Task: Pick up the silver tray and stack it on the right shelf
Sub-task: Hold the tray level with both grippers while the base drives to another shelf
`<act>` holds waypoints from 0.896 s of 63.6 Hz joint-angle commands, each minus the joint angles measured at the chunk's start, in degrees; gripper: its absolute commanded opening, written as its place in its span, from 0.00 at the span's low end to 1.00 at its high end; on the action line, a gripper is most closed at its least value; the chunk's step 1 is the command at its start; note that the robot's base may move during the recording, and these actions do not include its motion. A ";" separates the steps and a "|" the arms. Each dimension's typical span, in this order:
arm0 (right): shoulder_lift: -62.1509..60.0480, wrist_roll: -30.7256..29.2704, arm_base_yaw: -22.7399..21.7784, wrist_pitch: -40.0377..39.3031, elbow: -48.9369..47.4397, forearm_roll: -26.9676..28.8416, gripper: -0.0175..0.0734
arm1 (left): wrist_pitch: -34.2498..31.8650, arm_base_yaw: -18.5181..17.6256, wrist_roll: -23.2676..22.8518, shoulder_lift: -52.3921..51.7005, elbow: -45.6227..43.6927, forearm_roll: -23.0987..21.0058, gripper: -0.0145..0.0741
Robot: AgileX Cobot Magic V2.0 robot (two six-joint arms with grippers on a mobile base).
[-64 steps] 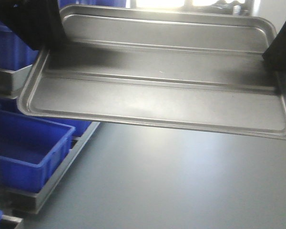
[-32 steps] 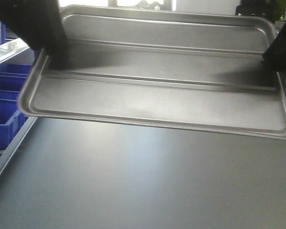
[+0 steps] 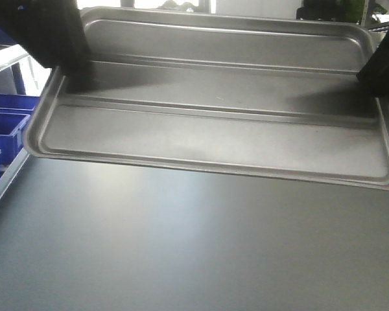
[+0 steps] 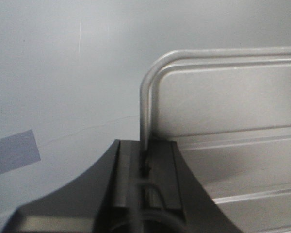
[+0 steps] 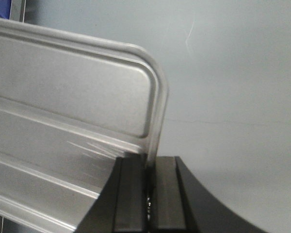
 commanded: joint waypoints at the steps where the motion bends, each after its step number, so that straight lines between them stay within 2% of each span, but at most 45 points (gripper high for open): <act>1: -0.97 -0.94 -0.21 -1.00 -1.44 -2.90 0.26 | 1.92 -0.05 0.22 -1.67 -1.84 4.63 0.06; 57: -0.97 -0.94 -0.21 -0.95 -1.44 -2.90 0.26 | 1.92 -0.05 0.22 -1.67 -1.84 4.53 0.06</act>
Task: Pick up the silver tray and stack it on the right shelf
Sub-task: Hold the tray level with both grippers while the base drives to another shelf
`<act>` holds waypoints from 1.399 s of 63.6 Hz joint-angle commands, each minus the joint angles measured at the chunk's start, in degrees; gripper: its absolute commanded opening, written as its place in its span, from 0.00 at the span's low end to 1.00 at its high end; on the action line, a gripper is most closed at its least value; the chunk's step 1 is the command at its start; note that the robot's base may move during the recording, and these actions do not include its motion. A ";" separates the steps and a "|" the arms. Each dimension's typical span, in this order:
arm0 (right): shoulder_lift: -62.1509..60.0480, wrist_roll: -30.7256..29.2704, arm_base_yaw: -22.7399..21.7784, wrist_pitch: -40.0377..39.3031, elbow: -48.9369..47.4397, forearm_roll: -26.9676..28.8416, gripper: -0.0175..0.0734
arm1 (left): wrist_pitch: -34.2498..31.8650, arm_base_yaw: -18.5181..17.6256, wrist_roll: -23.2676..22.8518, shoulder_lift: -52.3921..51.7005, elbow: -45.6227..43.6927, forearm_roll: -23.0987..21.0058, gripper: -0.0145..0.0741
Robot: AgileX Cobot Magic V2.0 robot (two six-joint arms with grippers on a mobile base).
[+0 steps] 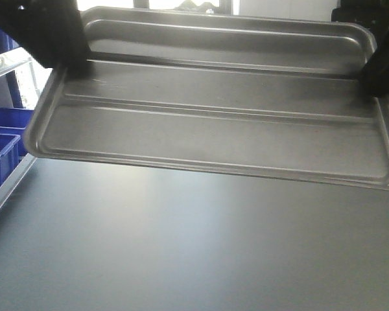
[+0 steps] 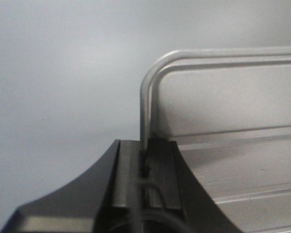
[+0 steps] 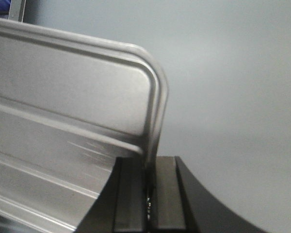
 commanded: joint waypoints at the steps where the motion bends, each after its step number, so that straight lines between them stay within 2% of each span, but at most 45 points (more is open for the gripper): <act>1: -0.97 -0.94 -0.21 -0.95 -1.44 -2.90 0.26 | 1.92 -0.05 0.22 -1.67 -1.84 4.53 0.06; 89: -0.97 -0.94 -0.21 -0.83 -1.44 -2.90 0.26 | 1.82 0.05 0.22 -1.67 -1.84 4.79 0.06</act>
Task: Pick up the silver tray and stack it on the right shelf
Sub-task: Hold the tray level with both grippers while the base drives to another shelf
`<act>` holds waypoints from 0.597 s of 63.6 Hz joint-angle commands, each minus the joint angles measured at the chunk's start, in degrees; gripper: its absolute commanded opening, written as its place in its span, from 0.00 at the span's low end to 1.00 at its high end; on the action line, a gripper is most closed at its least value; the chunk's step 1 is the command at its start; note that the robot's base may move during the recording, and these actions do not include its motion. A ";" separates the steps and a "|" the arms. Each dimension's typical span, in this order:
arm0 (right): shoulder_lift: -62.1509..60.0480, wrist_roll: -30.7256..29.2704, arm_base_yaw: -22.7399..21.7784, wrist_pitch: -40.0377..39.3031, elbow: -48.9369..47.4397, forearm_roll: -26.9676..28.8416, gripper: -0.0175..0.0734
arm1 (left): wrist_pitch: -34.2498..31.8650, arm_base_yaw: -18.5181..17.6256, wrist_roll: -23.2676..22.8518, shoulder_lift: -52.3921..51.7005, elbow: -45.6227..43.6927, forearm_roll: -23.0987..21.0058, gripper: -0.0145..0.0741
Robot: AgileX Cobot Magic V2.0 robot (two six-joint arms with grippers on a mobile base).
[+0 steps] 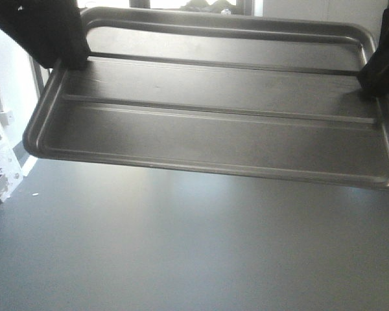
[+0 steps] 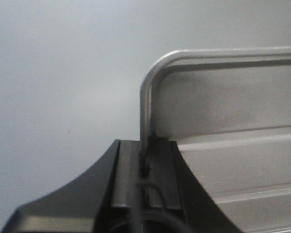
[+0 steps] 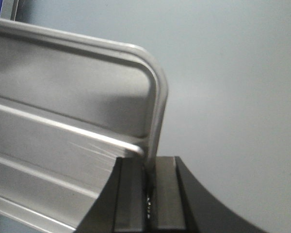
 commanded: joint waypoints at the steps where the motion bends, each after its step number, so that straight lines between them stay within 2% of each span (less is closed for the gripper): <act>1: -0.97 -1.03 -0.21 -0.83 -1.44 -2.90 0.26 | 1.73 0.05 0.32 -1.71 -1.84 4.79 0.06; 38: -0.97 -1.03 -0.21 -0.89 -1.44 -2.90 0.26 | 1.73 0.05 0.32 -1.71 -1.84 4.24 0.06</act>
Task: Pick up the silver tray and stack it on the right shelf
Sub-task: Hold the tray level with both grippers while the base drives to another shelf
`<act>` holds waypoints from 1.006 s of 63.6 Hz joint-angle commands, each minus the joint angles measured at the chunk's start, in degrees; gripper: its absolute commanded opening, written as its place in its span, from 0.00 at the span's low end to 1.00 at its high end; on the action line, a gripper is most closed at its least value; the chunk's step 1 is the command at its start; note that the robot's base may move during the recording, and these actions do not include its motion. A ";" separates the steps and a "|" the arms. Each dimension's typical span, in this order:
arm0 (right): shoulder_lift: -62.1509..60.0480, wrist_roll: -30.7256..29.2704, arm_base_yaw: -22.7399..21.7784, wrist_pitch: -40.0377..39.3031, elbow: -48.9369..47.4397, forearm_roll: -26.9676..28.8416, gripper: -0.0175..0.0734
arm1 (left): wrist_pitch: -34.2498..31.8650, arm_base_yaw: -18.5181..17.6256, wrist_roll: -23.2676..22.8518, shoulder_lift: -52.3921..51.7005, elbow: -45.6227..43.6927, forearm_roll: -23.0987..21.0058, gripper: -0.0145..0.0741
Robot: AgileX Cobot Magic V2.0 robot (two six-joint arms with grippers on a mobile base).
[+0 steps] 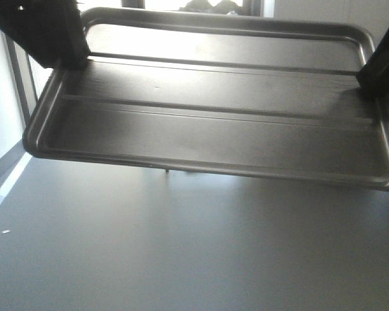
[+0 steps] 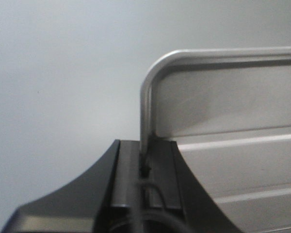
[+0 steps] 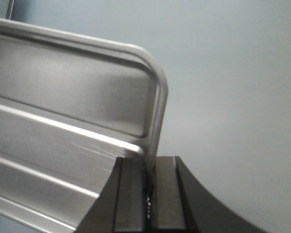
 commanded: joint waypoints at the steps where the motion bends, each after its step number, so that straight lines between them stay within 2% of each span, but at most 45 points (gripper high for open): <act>1: -0.97 -1.03 -0.21 -0.89 -1.44 -2.90 0.26 | 1.73 0.05 0.32 -1.71 -1.84 4.36 0.06; 64: -0.97 -1.03 -0.21 -1.01 -1.44 -2.90 0.26 | 1.73 0.05 0.32 -1.71 -1.84 4.61 0.06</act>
